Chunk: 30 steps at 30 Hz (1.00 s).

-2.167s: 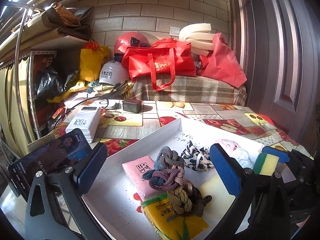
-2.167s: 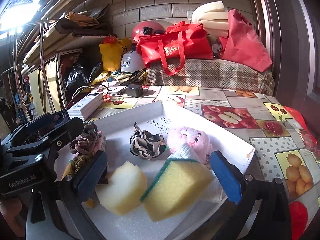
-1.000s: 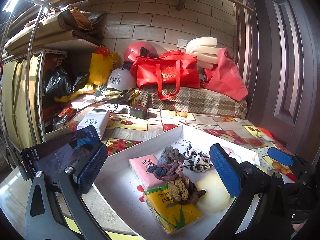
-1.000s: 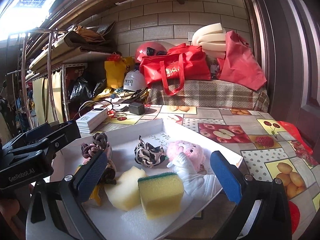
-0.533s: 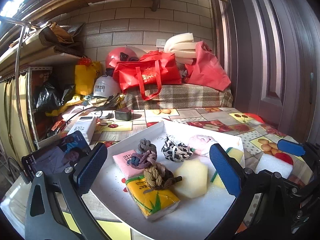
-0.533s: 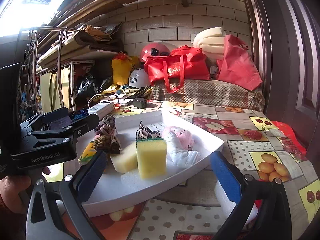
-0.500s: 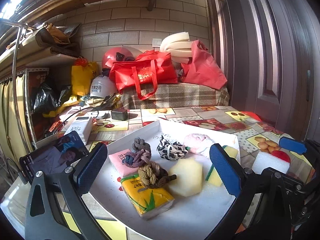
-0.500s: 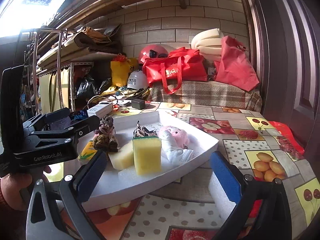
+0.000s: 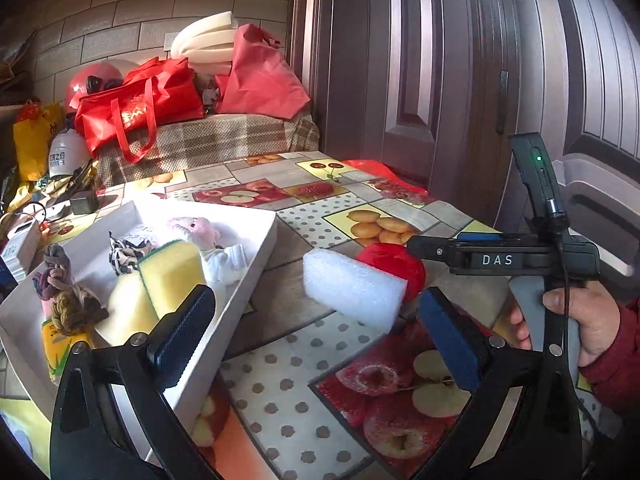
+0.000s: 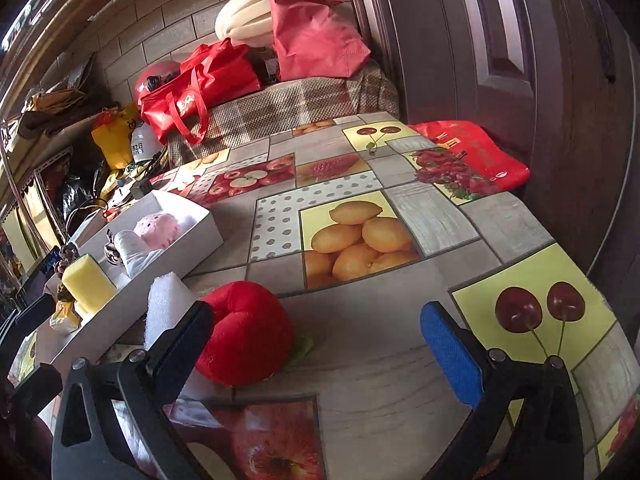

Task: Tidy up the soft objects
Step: 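Grasp the white foam block with left tool while right grasps the red plush ball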

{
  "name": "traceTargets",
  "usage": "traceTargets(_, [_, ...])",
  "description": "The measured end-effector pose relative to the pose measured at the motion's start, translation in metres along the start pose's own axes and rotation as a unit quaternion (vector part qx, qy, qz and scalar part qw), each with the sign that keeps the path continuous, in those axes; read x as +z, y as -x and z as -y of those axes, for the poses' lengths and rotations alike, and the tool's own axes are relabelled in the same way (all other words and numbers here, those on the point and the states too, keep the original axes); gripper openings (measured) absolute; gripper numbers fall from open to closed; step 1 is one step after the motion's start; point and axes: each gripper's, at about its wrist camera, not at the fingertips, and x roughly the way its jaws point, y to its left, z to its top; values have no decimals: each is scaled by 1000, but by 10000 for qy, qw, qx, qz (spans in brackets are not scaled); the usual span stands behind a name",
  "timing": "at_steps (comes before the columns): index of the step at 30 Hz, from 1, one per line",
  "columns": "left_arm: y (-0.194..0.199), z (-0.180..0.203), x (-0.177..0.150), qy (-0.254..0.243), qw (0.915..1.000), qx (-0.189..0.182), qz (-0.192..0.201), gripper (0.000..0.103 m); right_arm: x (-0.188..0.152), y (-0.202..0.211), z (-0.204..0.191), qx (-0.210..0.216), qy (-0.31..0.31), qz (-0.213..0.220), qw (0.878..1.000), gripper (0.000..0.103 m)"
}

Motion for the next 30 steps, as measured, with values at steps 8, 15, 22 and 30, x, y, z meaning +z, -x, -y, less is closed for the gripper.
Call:
traceTargets(8, [-41,-16,-3,820,9911,-347,-987,103,-3,-8,-16,325,240,-92,9991,103])
traceTargets(15, [-36,-8,-2,655,9936,-405,-832,102,0,-12,-26,597,413,-141,9973,103])
traceTargets(22, [-34,2,-1,358,9953,-353,-826,102,1,-30,-26,646,397,-603,9953,73])
traceTargets(30, [-56,20,-9,339,9884,-243,-1462,102,-2,-3,31,20,-348,-339,9988,62])
